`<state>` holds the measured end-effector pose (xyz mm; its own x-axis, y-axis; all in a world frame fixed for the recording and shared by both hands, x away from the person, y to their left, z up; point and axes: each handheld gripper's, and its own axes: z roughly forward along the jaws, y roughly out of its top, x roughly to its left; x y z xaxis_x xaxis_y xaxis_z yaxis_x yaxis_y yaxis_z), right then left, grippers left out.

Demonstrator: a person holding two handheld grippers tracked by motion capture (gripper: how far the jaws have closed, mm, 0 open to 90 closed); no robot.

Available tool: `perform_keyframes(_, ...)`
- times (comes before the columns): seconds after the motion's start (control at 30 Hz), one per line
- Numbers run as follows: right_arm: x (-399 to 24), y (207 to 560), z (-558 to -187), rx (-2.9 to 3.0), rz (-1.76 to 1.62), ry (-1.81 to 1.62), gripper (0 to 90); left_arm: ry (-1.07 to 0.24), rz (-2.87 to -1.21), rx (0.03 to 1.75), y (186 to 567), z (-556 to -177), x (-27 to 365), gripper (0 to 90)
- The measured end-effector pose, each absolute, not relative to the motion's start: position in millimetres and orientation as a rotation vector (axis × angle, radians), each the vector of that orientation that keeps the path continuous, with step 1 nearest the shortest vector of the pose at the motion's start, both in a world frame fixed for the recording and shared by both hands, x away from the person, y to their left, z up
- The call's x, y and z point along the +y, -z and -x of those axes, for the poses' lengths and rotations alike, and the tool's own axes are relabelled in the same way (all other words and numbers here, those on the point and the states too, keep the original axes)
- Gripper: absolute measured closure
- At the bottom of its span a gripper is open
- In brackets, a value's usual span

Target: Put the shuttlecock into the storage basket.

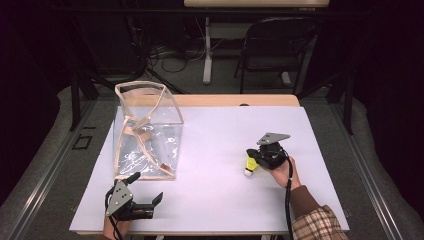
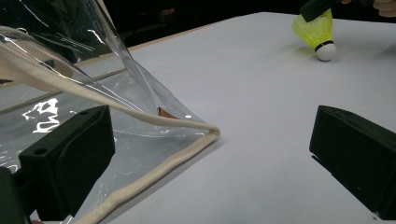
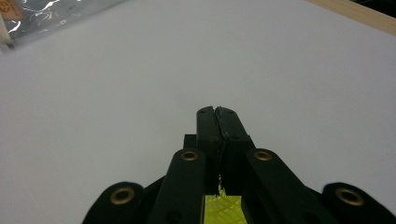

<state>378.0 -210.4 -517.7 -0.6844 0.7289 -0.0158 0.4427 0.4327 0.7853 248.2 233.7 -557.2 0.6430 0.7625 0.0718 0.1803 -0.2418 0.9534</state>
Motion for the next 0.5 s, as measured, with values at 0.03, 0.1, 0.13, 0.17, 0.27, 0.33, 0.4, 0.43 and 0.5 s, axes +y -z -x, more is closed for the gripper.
perform_keyframes(0.03, -207, 515, -375, 2.336, -0.983, -1.124, 89.5, -0.662, -1.764, 0.763, 557, -248, 234, 0.0)
perform_keyframes(0.1, -204, 513, -372, 2.330, -0.965, -1.124, 89.7, -0.661, -1.765, 0.763, 557, -248, 234, 0.0)
perform_keyframes(0.13, -202, 512, -371, 2.331, -0.955, -1.121, 89.7, -0.661, -1.765, 0.763, 557, -248, 234, 0.0)
perform_keyframes(0.17, -201, 510, -370, 2.326, -0.941, -1.120, 89.8, -0.661, -1.765, 0.763, 557, -248, 234, 0.0)
perform_keyframes(0.27, -199, 507, -367, 2.322, -0.924, -1.119, 89.9, -0.661, -1.765, 0.763, 557, -248, 234, 0.0)
perform_keyframes(0.33, -197, 505, -366, 2.319, -0.911, -1.112, 89.9, -0.661, -1.765, 0.763, 557, -248, 234, 0.0)
perform_keyframes(0.4, -197, 504, -365, 2.313, -0.905, -1.112, 90.0, -0.660, -1.765, 0.763, 557, -248, 234, 0.1)
perform_keyframes(0.43, -196, 504, -364, 2.312, -0.905, -1.108, 90.0, -0.661, -1.765, 0.763, 557, -248, 234, 0.1)
perform_keyframes(0.5, -196, 503, -364, 2.310, -0.897, -1.105, 90.0, -0.660, -1.765, 0.762, 557, -248, 234, 0.0)
